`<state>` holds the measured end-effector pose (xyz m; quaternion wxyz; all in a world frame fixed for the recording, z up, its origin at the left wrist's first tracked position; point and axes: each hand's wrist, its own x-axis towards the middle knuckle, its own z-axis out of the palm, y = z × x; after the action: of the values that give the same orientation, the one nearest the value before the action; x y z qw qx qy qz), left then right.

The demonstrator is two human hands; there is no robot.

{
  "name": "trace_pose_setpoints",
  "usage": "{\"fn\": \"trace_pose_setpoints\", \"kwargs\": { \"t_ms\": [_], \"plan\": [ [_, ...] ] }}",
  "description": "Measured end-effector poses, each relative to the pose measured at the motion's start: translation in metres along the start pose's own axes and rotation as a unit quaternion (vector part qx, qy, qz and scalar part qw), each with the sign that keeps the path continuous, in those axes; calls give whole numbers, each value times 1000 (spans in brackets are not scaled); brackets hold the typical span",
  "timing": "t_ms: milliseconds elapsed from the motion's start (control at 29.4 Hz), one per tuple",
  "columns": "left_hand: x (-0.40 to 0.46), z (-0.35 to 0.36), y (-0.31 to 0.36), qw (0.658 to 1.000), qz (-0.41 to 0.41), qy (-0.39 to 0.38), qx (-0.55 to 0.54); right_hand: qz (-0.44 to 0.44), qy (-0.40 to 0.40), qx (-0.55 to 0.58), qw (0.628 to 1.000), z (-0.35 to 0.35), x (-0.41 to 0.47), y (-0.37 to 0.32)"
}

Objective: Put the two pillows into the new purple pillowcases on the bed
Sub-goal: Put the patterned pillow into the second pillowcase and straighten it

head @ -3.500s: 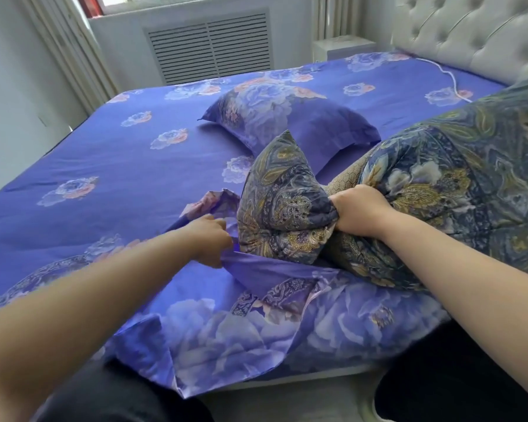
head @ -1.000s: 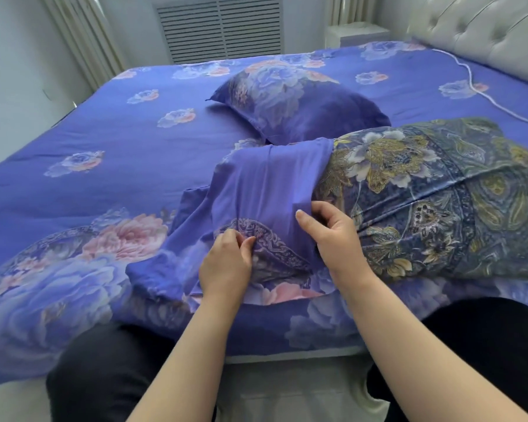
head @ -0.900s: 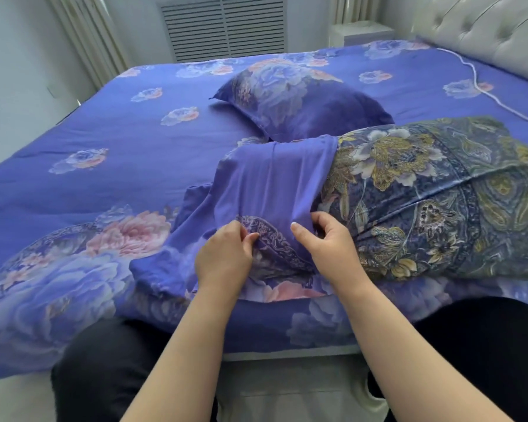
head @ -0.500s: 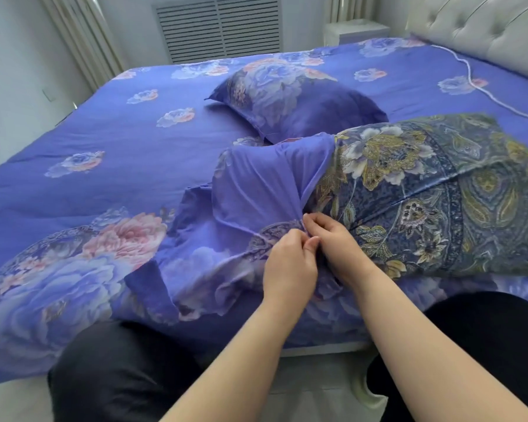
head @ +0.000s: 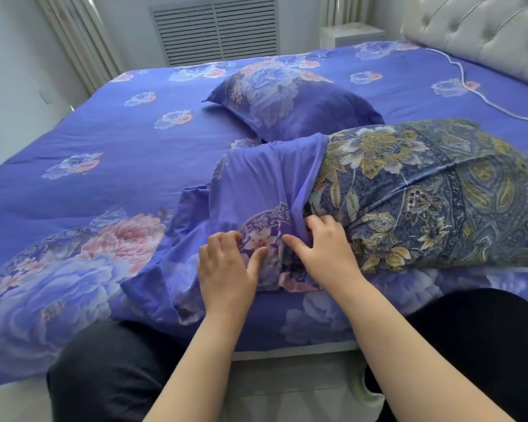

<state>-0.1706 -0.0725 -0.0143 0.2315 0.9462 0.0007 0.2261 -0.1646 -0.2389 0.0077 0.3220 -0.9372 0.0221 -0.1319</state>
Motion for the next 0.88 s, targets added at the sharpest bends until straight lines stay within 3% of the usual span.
{"fn": "trace_pose_setpoints", "kwargs": {
  "t_ms": [136,272,442,544,612,714,782,884],
  "plan": [
    [-3,-2,-26,991,-111,-64,-43,-20,100,134,986,1,-3,-1],
    [2,2,-28,996,-33,-80,24,-33,216,163,962,4,-18,-7],
    [41,-18,-5,979,-18,25,-202,67,119,140,981,29,-28,5],
    [90,-51,13,971,41,113,-209,86,91,165,978,28,-26,6],
    [118,-62,7,967,27,151,-203,44,120,151,980,4,-22,10],
    [131,-53,-17,968,-59,114,-214,-11,203,72,976,-48,-2,24],
    [118,-36,-28,972,-99,68,-201,14,177,41,983,-60,11,30],
    [93,-22,-44,981,-107,58,-150,89,104,36,990,-50,12,28]
  ]
}}
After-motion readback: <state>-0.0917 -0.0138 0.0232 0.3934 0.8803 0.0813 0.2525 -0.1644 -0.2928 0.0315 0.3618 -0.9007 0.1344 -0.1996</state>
